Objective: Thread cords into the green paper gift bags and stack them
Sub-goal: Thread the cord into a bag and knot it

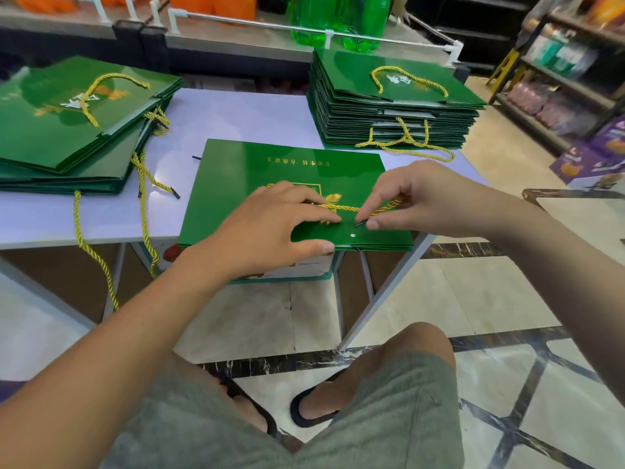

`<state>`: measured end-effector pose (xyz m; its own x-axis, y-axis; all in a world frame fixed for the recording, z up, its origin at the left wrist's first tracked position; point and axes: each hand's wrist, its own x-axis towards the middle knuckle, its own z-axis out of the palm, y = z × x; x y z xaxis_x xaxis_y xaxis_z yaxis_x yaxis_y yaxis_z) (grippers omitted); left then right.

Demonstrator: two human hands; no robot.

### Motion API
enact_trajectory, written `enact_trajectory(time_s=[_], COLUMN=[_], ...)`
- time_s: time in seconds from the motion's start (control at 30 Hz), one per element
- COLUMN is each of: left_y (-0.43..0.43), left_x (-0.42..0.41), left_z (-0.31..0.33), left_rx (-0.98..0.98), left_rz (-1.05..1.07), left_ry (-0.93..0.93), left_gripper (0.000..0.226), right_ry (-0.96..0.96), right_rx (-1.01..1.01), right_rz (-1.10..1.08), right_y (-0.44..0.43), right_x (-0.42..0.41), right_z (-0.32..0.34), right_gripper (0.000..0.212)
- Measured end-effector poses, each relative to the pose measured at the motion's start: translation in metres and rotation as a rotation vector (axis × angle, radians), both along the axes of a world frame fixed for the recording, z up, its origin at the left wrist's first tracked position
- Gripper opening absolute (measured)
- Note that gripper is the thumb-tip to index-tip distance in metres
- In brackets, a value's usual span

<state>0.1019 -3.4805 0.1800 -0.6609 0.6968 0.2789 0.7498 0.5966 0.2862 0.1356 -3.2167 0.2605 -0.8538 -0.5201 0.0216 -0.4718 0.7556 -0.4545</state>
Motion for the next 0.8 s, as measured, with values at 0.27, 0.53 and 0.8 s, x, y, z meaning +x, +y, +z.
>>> enact_trajectory(time_s=[0.27, 0.53, 0.8], left_y=[-0.001, 0.0, -0.002], left_x=[0.0, 0.002, 0.005], left_z=[-0.003, -0.002, -0.002], left_rx=[0.018, 0.01, 0.041], left_rz=[-0.004, 0.001, 0.072], left_ry=[0.001, -0.007, 0.024], left_gripper=[0.051, 0.059, 0.059], right_ry=[0.165, 0.273, 0.286], right_rx=[0.306, 0.444, 0.312], right_rz=[0.088, 0.132, -0.012], right_y=[-0.009, -0.022, -0.042], right_x=[0.001, 0.01, 0.003], right_z=[-0.006, -0.005, -0.003], right_gripper=[0.018, 0.019, 0.021])
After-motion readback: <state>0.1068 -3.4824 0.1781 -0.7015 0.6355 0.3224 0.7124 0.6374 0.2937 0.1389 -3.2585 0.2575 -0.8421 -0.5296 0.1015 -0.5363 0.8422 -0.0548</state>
